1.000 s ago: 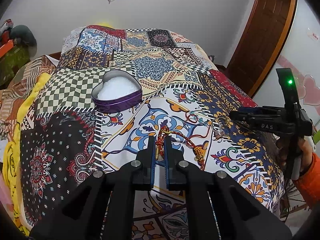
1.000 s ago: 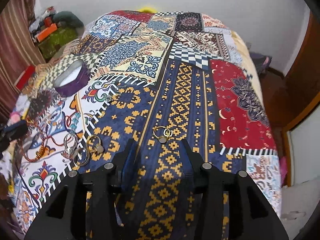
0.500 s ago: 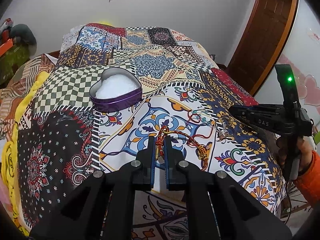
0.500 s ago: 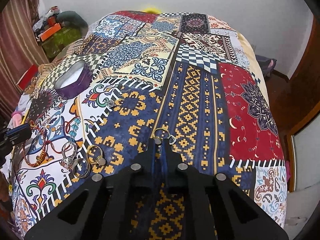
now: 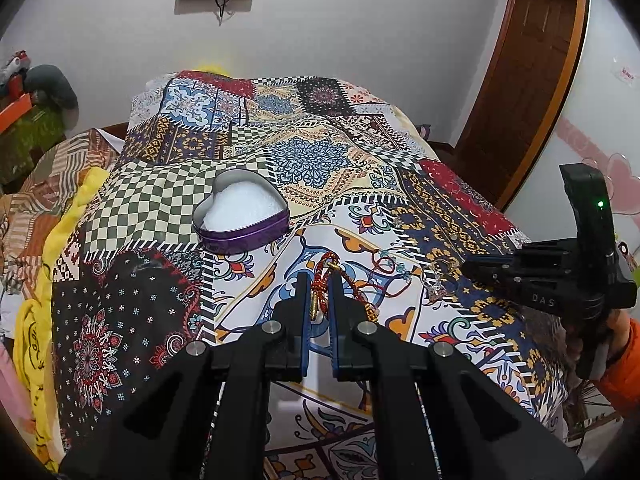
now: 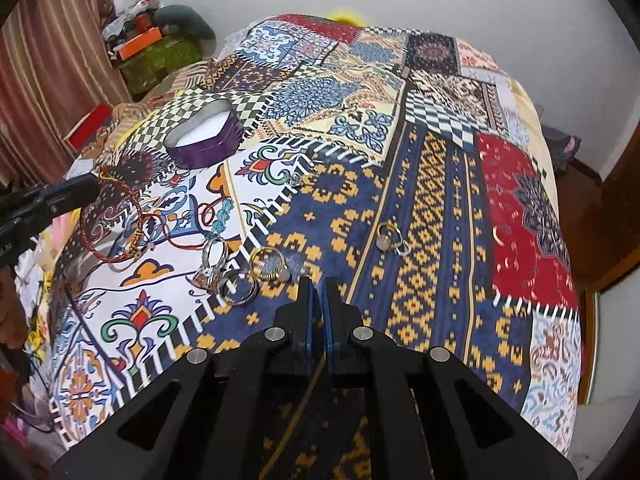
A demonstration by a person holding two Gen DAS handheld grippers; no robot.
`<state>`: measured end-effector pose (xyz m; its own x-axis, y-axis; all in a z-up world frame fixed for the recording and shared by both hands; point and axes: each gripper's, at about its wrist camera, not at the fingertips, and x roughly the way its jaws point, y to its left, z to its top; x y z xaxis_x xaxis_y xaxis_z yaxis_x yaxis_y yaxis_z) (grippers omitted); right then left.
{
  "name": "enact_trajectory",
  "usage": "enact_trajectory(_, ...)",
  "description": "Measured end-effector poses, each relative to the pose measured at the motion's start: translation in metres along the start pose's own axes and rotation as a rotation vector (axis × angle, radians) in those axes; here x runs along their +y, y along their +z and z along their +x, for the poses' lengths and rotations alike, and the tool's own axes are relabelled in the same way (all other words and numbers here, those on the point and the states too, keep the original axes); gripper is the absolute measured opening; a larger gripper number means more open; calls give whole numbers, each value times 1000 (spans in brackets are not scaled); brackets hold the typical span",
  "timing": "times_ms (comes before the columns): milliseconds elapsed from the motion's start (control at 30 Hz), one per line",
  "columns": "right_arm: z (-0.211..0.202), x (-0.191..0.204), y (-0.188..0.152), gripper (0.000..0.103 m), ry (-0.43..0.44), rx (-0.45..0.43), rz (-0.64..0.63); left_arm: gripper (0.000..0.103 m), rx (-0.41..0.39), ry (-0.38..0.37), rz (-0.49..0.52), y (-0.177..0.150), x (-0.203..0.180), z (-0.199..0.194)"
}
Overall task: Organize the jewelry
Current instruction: 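Lift the bracelet with the left gripper while the right gripper grasps a gold ring, then carry the bracelet and the ring over the purple heart tin with both grippers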
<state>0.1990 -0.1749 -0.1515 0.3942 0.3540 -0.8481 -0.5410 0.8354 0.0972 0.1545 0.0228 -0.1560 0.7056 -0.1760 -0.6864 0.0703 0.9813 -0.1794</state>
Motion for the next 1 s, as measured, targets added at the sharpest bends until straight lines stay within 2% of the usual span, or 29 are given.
enact_trajectory(67,-3,0,0,18,10,-5,10,6,-4,-3,4,0,-1,-2)
enact_trajectory(133,-6,6,1,22,12,-20,-2,6,-11,-5,11,1,-4,-4)
enact_trajectory(433,13,24,8,22,-43,-6,-77,6,-33,-5,47,3,-14,-11)
enact_trajectory(500,15,27,11,26,-38,-5,-89,6,-28,-8,46,3,-13,-9)
enact_trajectory(567,16,29,12,33,-35,-5,-96,6,-27,-9,46,4,-13,-8)
enact_trajectory(733,21,31,15,31,-36,-21,-98,6,-37,-10,53,7,-15,-8)
enact_trajectory(767,21,30,15,22,-38,-25,-92,6,-41,-11,55,8,-16,-9)
enact_trajectory(800,21,29,15,17,-41,-28,-87,6,-45,-10,56,9,-16,-10)
enact_trajectory(1000,11,25,18,17,-18,-48,-41,6,-75,-3,67,18,-19,-18)
